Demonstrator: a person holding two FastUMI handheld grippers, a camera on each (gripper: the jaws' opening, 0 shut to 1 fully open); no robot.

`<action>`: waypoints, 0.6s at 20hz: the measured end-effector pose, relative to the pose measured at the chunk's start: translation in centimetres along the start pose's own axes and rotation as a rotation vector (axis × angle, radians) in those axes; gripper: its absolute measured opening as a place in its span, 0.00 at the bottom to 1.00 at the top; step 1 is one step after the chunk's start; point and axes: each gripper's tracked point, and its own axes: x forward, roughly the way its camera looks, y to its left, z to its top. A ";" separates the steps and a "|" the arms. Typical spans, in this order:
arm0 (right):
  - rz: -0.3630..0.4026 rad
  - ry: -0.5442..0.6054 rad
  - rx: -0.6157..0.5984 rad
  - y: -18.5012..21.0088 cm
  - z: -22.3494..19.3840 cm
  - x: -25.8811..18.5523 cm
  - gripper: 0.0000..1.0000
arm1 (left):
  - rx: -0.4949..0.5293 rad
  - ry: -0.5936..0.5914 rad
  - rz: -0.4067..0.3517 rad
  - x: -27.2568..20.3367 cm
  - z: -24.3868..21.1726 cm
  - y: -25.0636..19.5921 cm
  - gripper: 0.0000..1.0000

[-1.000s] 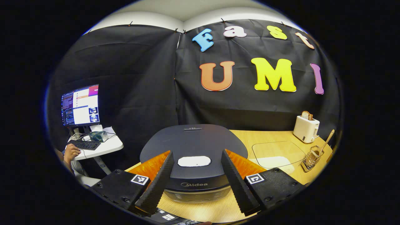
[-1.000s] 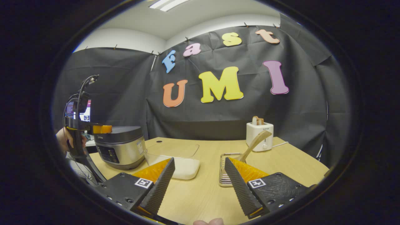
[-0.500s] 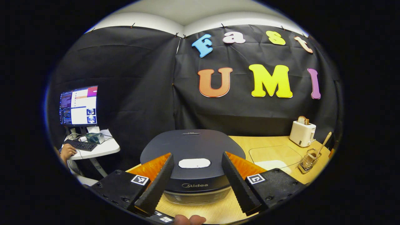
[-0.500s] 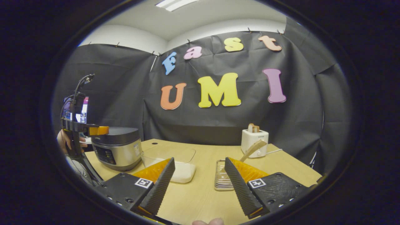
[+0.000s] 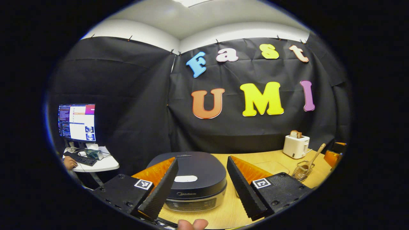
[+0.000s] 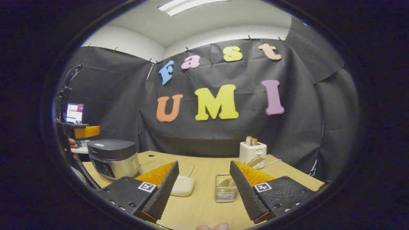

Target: Close the left gripper, press the button to open the rice cooker; take a wooden spoon from the chopstick holder with the right hand, scoop a spoonful of rice and pour it into the rice cooker, then put the wooden spoon back into the chopstick holder.

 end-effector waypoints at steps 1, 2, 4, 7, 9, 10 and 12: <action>-0.010 -0.010 -0.001 -0.1 0.4 -0.2 0.94 | 0.005 -0.009 -0.027 -0.3 0.3 -1.1 0.97; -0.020 -0.017 0.001 -0.2 0.7 -0.4 0.94 | 0.010 -0.024 -0.056 -0.6 0.6 -2.1 0.97; -0.041 -0.025 -0.008 -0.6 1.3 -0.8 0.95 | 0.001 -0.051 -0.086 -1.3 0.8 -4.0 0.97; -0.082 -0.037 -0.027 -1.3 2.1 -1.5 0.95 | -0.022 -0.054 -0.152 -2.6 -0.4 -7.6 0.97; -0.100 -0.044 -0.035 -1.5 2.6 -2.1 0.95 | 0.012 -0.041 -0.191 -3.5 -1.5 -9.5 0.98; -0.113 -0.049 -0.044 -1.5 2.9 -2.4 0.95 | 0.042 -0.045 -0.210 -4.0 -2.0 -10.3 0.98; -0.138 -0.049 -0.052 -1.7 2.9 -2.9 0.95 | 0.064 -0.062 -0.232 -4.6 -2.3 -11.0 0.97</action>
